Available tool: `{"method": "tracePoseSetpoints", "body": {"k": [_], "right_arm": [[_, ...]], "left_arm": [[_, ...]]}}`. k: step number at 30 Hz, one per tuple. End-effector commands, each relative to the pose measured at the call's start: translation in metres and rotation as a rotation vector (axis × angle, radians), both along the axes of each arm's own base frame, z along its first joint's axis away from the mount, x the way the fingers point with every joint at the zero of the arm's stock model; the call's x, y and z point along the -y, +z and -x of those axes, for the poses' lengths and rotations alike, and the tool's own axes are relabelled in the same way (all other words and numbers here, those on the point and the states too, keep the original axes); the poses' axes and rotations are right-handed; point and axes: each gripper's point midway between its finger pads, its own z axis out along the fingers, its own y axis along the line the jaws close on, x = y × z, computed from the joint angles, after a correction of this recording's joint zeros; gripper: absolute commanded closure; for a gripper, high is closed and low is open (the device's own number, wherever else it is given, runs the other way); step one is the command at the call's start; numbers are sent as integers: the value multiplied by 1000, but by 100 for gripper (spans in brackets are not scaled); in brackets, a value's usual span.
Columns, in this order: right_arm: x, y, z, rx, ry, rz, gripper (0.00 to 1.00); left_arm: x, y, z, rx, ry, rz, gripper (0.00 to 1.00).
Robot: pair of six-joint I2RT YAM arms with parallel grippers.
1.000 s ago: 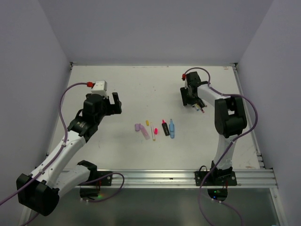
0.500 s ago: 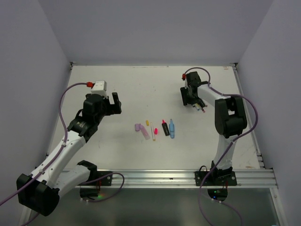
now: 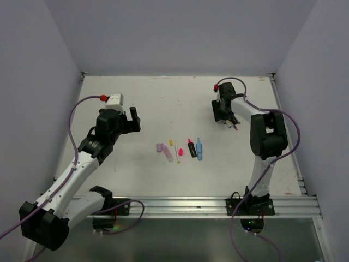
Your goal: Open the pen caps
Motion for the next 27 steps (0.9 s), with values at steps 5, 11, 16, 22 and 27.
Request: {"method": "tracePoseSetpoints", "body": {"k": [5, 11, 16, 22, 27], "right_arm": [[-6, 1, -10, 6, 33, -39, 52], [-10, -13, -3, -39, 46, -55, 54], [-11, -23, -4, -56, 40, -64, 58], [-18, -30, 0, -78, 56, -91, 81], [-52, -8, 7, -29, 119, -206, 100]], "left_arm": [[-3, 0, -1, 12, -8, -15, 0], [-3, -1, -1, 11, -9, -15, 0], [-1, -1, -1, 11, -21, -9, 0], [9, 2, -1, 26, -71, 24, 0], [32, 2, -2, 10, -145, 116, 0]]}}
